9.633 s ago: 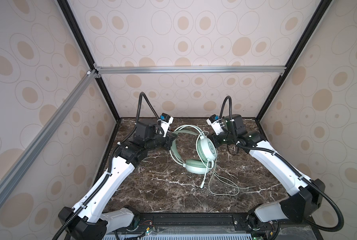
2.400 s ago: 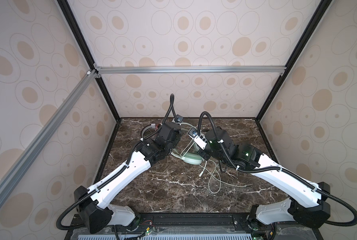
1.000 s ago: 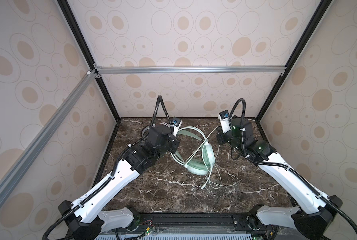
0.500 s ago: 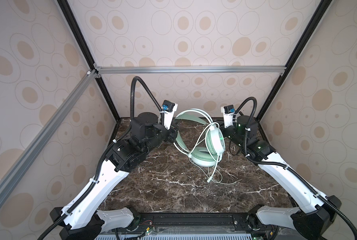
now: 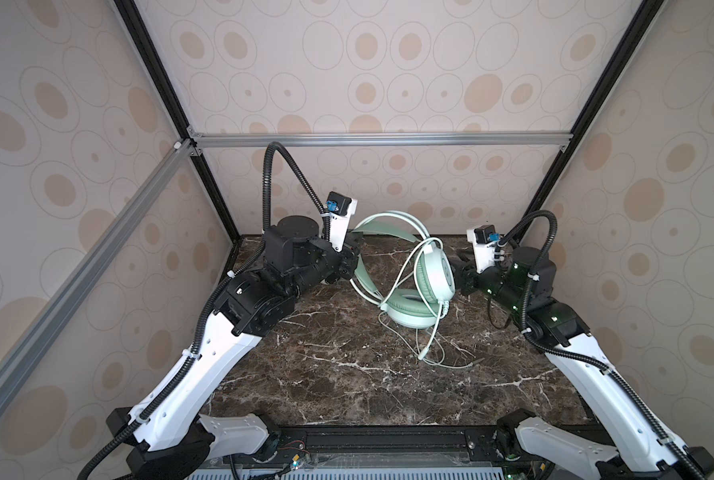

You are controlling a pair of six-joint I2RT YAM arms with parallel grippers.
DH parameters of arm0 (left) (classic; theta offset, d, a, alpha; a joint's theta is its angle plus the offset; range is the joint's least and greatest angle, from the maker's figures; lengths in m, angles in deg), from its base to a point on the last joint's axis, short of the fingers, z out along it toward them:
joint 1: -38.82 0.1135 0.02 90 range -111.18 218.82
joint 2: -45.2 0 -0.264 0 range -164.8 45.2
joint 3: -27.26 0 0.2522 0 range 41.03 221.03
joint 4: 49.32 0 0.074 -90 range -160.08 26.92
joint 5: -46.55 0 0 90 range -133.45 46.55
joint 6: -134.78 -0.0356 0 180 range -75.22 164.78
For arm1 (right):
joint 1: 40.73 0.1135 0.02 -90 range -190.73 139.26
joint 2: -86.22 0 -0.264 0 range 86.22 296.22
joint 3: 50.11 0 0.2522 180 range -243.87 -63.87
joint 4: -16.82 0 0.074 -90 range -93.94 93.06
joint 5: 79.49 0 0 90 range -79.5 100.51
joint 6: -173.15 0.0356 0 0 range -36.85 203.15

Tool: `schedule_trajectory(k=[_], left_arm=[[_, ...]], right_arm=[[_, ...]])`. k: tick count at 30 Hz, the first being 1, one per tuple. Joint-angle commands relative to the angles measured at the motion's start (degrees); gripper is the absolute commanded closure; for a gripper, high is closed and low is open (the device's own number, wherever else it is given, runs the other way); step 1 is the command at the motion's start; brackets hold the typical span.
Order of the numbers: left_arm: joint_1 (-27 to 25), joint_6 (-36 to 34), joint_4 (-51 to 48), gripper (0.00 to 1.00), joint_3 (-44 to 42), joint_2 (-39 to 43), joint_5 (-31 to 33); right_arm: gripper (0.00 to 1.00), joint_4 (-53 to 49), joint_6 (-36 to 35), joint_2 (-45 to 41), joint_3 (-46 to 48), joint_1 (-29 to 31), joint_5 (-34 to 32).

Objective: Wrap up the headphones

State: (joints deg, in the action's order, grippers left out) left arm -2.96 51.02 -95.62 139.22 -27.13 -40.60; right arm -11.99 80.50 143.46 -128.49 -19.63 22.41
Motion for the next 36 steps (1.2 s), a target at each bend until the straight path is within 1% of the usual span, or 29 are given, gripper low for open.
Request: schedule_trajectory(k=[1,6,11,15,17,20,22,23,26,28,30,34,36], left_arm=[[0.40,3.94,3.10,1.00,5.69,-0.51,-2.29],[0.73,4.94,3.09,1.00,7.60,-2.08,-3.60],[0.77,5.71,3.75,1.00,8.24,-3.14,-4.58],[0.79,6.18,4.12,1.00,8.12,-3.04,-4.14],[0.80,6.26,3.82,1.00,8.06,-2.98,-3.70],[0.77,6.30,2.90,1.00,7.94,-2.70,-2.54],[0.79,6.21,2.80,1.00,7.02,-2.28,-1.86],[0.89,6.32,2.81,1.00,6.45,-2.07,-1.63],[0.83,6.72,3.73,1.00,4.97,-1.58,-1.44],[0.89,6.78,4.14,1.00,4.75,-1.49,-1.45],[0.90,6.33,3.78,1.00,5.27,-1.82,-1.23],[1.04,5.05,2.15,1.00,7.18,-2.91,-0.74],[1.17,4.67,1.72,1.00,8.04,-3.71,-1.05]], right_arm=[[0.47,-6.40,-7.10,-2.49,2.39,-0.02,4.72],[0.45,-6.47,-4.39,-5.46,5.37,-0.09,10.57],[0.43,-3.77,-1.74,-5.98,7.33,-0.13,12.21],[0.43,-2.74,-0.78,-5.62,7.80,-0.11,12.95],[0.43,-3.13,-0.73,-5.64,7.71,-0.10,12.20],[0.44,-4.28,-1.38,-7.11,7.89,-0.12,6.98],[0.43,-4.69,-2.18,-8.53,8.05,-0.13,5.50],[0.43,-5.90,-2.79,-8.78,7.57,-0.08,5.95],[0.43,-11.40,-5.12,-8.14,4.89,-0.12,10.86],[0.36,-15.61,-7.01,-7.45,2.98,-0.07,14.31],[0.35,-18.91,-8.39,-7.46,1.64,-0.05,14.99],[0.34,-20.42,-9.32,-9.42,1.67,-0.05,12.58],[0.33,-21.10,-9.37,-9.76,1.60,-0.10,13.34]])
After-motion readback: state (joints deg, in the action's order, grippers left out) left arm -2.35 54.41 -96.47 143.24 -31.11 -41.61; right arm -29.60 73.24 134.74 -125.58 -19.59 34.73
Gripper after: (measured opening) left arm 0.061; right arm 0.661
